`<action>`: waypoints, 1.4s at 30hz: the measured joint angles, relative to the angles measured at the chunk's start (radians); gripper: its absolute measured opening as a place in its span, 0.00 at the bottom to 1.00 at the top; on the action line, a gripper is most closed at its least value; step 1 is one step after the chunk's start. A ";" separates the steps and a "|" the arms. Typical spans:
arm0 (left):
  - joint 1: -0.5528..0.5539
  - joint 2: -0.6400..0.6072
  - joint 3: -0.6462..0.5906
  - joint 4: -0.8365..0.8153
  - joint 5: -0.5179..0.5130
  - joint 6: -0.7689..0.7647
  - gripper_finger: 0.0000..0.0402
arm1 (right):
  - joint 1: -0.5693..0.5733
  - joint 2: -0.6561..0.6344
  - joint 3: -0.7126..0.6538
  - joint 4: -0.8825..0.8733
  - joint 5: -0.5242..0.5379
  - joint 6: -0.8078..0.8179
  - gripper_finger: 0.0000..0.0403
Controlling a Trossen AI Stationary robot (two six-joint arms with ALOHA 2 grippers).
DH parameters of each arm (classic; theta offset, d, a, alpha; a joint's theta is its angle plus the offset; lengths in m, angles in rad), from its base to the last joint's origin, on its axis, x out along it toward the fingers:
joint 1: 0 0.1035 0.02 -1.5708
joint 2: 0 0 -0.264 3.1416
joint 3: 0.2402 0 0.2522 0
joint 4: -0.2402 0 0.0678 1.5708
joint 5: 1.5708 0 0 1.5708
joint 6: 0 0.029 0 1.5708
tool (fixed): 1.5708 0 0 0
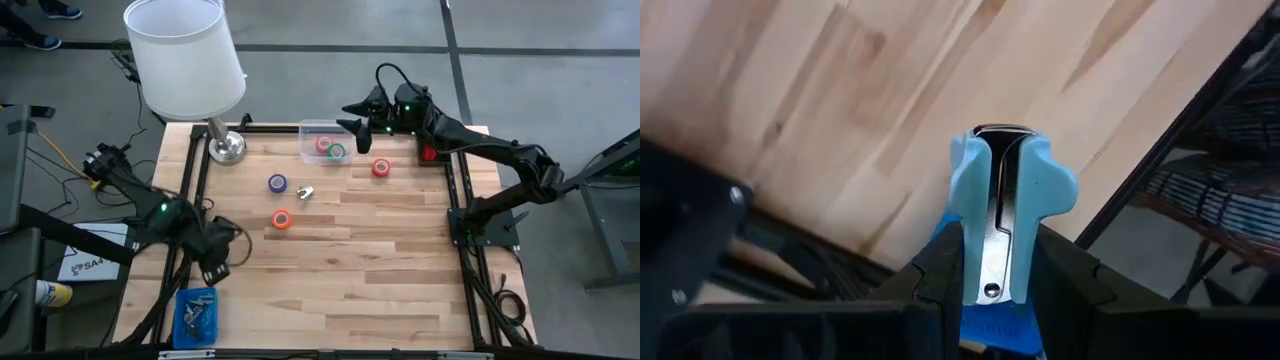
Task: Pick and place Stapler, Stapler remover, tape
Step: Put the light blue staple remover into the blue bin
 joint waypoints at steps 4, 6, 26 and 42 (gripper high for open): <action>-0.092 0.048 0.000 0.006 0.000 -0.123 0.21 | -0.021 0.000 0.000 -0.004 0.001 -0.010 0.51; -0.136 0.076 0.000 0.021 0.004 -0.170 0.21 | -0.028 0.000 0.000 -0.009 0.001 -0.024 0.51; -0.470 0.365 0.000 0.201 0.142 -0.228 0.21 | -0.029 0.000 0.000 -0.057 -0.010 -0.052 0.51; -0.487 0.473 -0.109 0.300 0.188 0.153 0.21 | -0.029 0.000 0.000 -0.062 -0.010 -0.052 0.51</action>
